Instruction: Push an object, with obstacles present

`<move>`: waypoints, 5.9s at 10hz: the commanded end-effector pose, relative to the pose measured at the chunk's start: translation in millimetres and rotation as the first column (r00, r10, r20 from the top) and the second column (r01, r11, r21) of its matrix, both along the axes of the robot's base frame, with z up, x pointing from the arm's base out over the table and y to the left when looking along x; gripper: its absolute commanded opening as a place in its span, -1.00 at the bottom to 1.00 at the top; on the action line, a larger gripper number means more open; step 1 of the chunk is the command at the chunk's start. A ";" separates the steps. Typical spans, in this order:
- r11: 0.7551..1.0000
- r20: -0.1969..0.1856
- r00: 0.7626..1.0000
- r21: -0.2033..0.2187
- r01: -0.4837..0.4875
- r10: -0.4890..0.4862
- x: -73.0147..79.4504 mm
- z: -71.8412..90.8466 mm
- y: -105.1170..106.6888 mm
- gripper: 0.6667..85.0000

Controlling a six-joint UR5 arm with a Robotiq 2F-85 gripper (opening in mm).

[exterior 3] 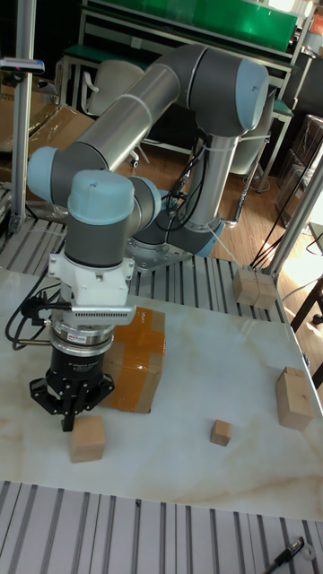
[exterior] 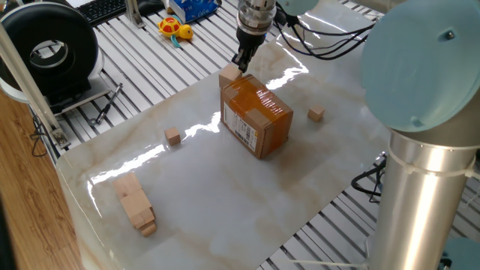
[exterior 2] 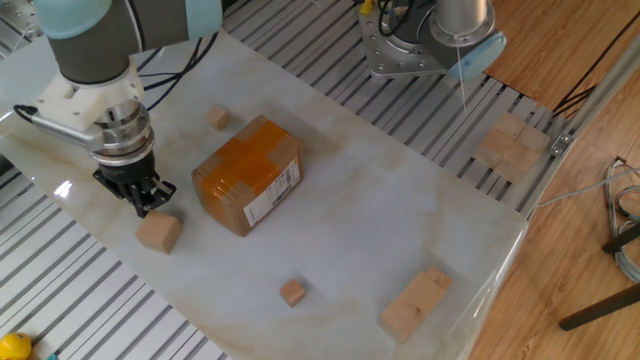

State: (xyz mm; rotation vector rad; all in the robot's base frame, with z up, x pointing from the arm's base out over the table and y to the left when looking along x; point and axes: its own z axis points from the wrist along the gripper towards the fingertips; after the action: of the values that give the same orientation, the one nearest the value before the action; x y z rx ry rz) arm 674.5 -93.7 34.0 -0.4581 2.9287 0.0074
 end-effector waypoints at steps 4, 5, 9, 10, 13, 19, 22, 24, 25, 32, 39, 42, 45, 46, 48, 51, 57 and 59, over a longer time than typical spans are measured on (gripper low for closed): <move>0.999 -0.017 0.999 0.018 0.046 -0.046 -4.1 10.1 43.5 -0.98; 0.998 -0.021 0.998 0.019 0.054 -0.053 -4.2 12.3 50.6 -0.98; 0.999 -0.027 0.999 -0.014 0.037 -0.037 -4.7 18.0 40.4 -0.98; 1.000 -0.029 0.999 -0.023 0.020 -0.021 -5.1 18.0 38.8 -0.98; 1.000 -0.004 1.000 -0.024 0.012 -0.012 1.2 19.0 38.8 -0.98; 1.000 0.008 1.000 -0.030 -0.011 0.011 2.4 3.3 27.8 -0.98; 1.000 0.017 1.000 -0.004 0.001 -0.001 8.0 -1.1 58.9 -0.98; 1.000 0.006 1.000 0.004 0.030 -0.030 8.0 6.8 88.2 -0.98; 0.999 0.002 0.999 0.014 0.045 -0.045 7.8 10.3 104.5 -0.98; 0.999 -0.011 0.998 0.005 0.054 -0.054 2.4 17.5 111.6 -0.98; 0.999 -0.019 0.999 -0.037 0.029 -0.030 0.5 13.7 79.9 -0.98; 0.999 -0.027 0.999 -0.035 0.023 -0.024 -1.7 15.2 77.7 -0.98; 0.997 -0.036 0.997 0.039 0.069 -0.067 -2.8 15.5 95.0 -0.98; 0.999 -0.027 0.998 0.013 0.052 -0.052 -1.3 15.5 88.7 -0.98; 0.999 -0.028 0.998 0.006 0.047 -0.047 -1.7 15.3 87.1 -0.98; 0.999 -0.003 0.999 -0.014 0.033 -0.033 4.6 16.2 82.4 -0.98; 1.000 0.008 1.000 -0.023 0.010 -0.010 8.0 7.4 84.0 -0.98; 1.000 0.021 1.000 -0.019 0.006 -0.006 13.8 -4.5 90.1 -0.98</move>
State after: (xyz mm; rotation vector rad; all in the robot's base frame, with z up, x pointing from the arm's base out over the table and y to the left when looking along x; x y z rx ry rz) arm 683.2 -8.8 38.7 -0.4512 2.9253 -0.0387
